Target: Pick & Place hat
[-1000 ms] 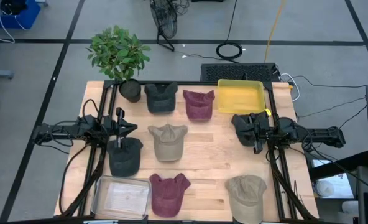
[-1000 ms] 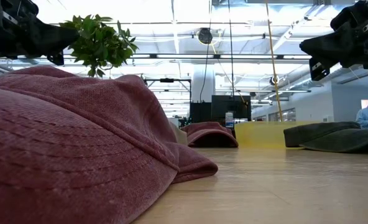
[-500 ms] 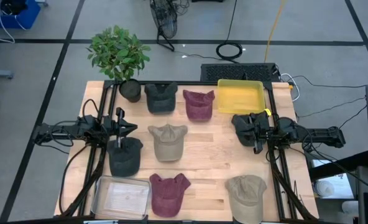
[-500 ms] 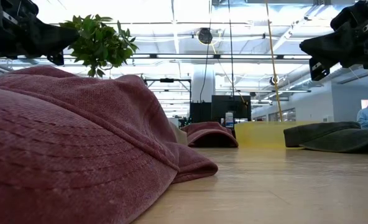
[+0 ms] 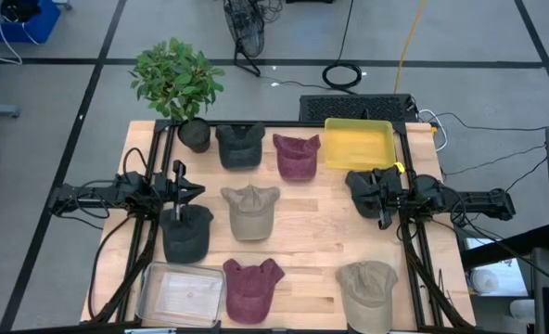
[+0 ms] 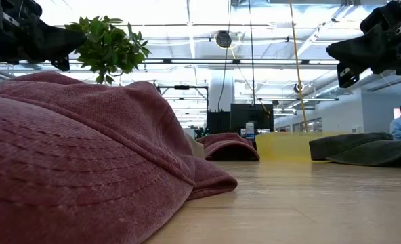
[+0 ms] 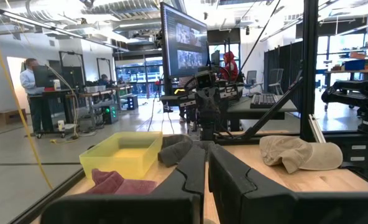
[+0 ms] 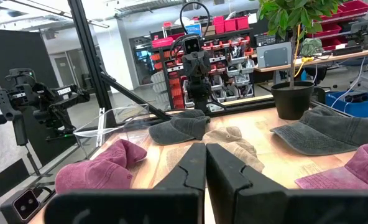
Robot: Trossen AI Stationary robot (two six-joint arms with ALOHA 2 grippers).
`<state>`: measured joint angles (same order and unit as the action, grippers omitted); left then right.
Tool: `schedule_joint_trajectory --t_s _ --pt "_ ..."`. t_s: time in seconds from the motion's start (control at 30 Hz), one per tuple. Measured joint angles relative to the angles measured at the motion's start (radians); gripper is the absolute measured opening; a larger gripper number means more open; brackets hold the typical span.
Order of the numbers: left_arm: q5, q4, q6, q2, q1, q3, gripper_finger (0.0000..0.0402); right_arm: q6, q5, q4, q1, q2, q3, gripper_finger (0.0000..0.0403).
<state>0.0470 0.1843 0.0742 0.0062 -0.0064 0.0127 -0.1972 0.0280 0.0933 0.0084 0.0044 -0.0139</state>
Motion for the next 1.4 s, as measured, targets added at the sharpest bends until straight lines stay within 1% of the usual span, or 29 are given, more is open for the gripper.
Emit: schedule_joint_trajectory --t_s 0.67,0.97,1.17,1.3,1.4 --pt "0.0 0.0 0.0 0.0 0.0 0.0 0.0024 0.001 0.0 0.002 0.0 0.0 0.0 0.0" --pt "0.0 0.0 0.0 0.0 0.0 0.0 0.0024 0.021 0.0 0.129 0.0 0.0 0.0 0.0" --pt "0.0 0.0 0.0 0.0 0.0 0.0 0.0024 -0.048 -0.002 0.133 0.0 0.0 0.0 0.0" --pt "0.0 0.0 0.0 0.0 0.0 0.0 0.0024 -0.026 -0.051 0.183 0.0 0.0 0.0 0.0" --pt "0.0 0.0 0.0 0.0 0.0 0.0 0.0024 -0.023 -0.057 0.2 0.0 0.0 0.0 0.0"
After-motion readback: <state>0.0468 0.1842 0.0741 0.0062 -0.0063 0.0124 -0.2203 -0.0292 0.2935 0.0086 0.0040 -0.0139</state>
